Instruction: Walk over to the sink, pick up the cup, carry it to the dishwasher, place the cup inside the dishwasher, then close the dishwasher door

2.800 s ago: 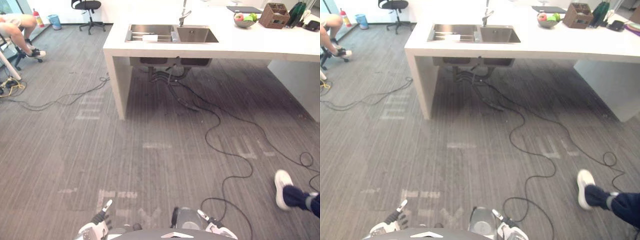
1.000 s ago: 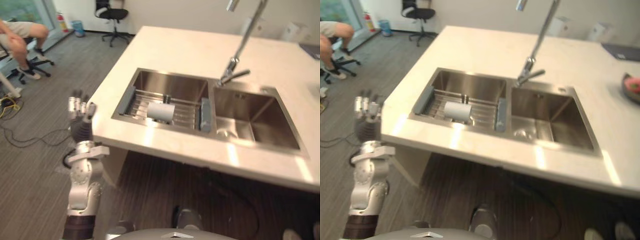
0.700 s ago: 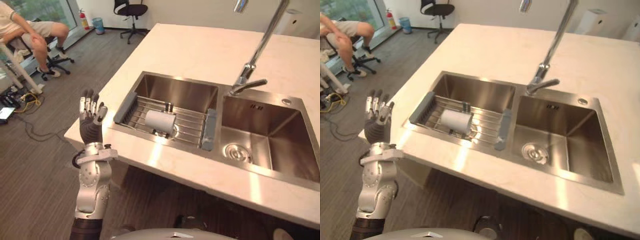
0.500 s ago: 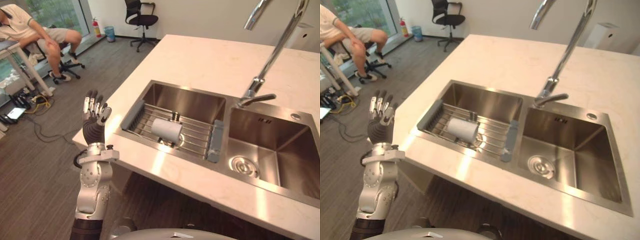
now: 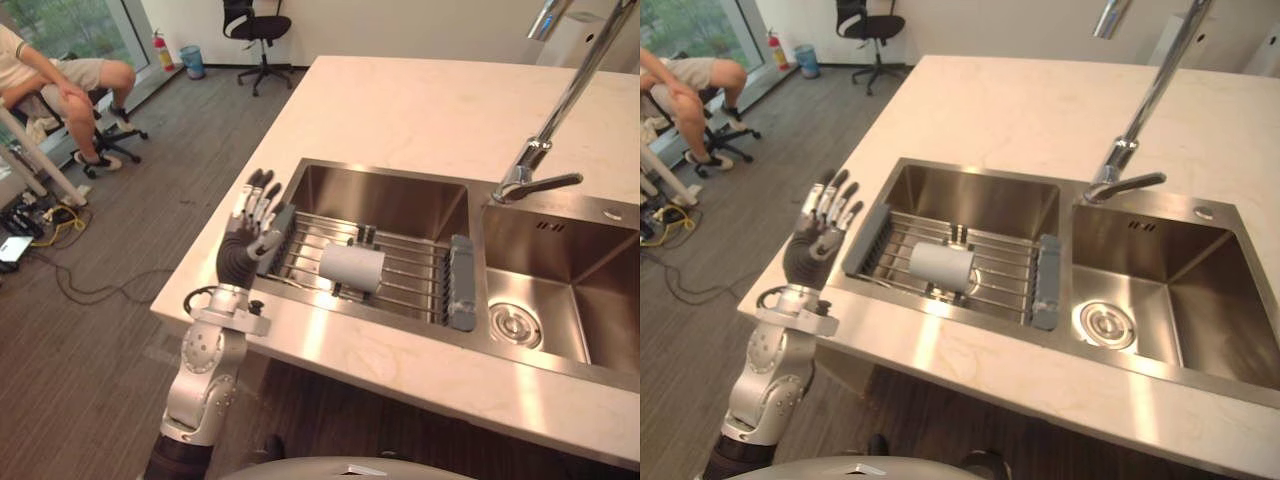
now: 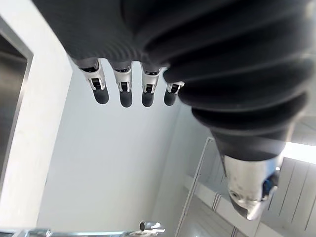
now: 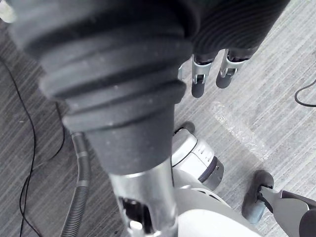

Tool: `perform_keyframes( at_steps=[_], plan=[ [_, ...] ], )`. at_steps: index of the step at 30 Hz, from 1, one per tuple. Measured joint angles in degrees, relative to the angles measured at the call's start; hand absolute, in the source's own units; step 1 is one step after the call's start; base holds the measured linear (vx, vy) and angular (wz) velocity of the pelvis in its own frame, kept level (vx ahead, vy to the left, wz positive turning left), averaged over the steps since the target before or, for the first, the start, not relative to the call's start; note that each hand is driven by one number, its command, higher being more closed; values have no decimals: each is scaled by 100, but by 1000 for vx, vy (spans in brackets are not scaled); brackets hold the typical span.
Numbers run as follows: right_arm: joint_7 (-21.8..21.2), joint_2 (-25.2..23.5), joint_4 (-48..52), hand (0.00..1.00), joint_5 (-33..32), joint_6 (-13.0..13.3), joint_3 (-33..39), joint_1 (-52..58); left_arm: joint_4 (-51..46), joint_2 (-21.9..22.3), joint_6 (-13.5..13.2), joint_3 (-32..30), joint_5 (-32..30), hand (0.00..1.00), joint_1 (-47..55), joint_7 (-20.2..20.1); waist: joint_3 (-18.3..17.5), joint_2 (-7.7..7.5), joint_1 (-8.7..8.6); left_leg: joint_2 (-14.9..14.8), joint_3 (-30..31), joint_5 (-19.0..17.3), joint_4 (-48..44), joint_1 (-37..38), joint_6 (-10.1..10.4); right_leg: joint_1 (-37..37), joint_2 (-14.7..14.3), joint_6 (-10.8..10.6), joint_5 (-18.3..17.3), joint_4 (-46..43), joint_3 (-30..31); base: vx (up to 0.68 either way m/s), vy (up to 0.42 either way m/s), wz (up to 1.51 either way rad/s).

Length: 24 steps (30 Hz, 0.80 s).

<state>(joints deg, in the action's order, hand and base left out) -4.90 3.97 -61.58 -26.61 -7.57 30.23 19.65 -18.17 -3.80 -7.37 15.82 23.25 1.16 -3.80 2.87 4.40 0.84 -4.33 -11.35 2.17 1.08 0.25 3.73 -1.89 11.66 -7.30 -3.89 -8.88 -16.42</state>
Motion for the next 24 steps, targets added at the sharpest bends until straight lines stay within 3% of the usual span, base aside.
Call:
perform_keyframes(
  at_steps=[4,9,12,14,17,20,24],
  plan=[
    [-95,-4,-6,0,6,22,347,-13,442,-28,8,170,-429,0,-303,84,-42,39,-74,-66,-138,-13,32,163,31,116,-85,6,115,109,98,1,-7,-20],
    [-285,-82,-3,0,9,16,1005,-237,631,-204,31,559,-1591,0,-1076,648,-117,-1,-102,-120,-305,3,141,293,52,263,-206,22,338,485,212,-5,0,-18],
    [-431,-142,-3,0,5,38,1102,-343,966,-321,154,798,-2566,0,-1368,1038,-162,-93,-120,-122,-375,60,247,418,17,413,-254,13,465,705,245,36,-3,-12],
    [-461,-157,-2,0,-14,33,1106,-444,1287,-381,256,910,-3512,0,-1404,1520,-221,-176,-168,-118,-466,57,319,497,20,450,-276,4,519,803,325,21,4,-19],
    [-460,-262,-4,0,-59,11,1325,-482,1626,-467,317,1040,-4436,0,-1576,1838,-222,-286,-217,-119,-556,41,328,520,22,441,-295,8,552,857,405,15,1,-13],
    [-468,-278,-9,0,-101,1,1625,-480,2023,-620,354,1158,-5005,0,-1727,2009,-211,-336,-292,-113,-724,-13,329,626,31,457,-299,2,578,891,564,10,10,-28],
    [-493,-286,-10,0,-124,-2,2120,-479,2435,-749,498,1339,-5285,0,-1838,2211,-201,-367,-437,-106,-857,-79,330,700,40,480,-323,-10,616,967,684,9,8,-19]
  ],
)
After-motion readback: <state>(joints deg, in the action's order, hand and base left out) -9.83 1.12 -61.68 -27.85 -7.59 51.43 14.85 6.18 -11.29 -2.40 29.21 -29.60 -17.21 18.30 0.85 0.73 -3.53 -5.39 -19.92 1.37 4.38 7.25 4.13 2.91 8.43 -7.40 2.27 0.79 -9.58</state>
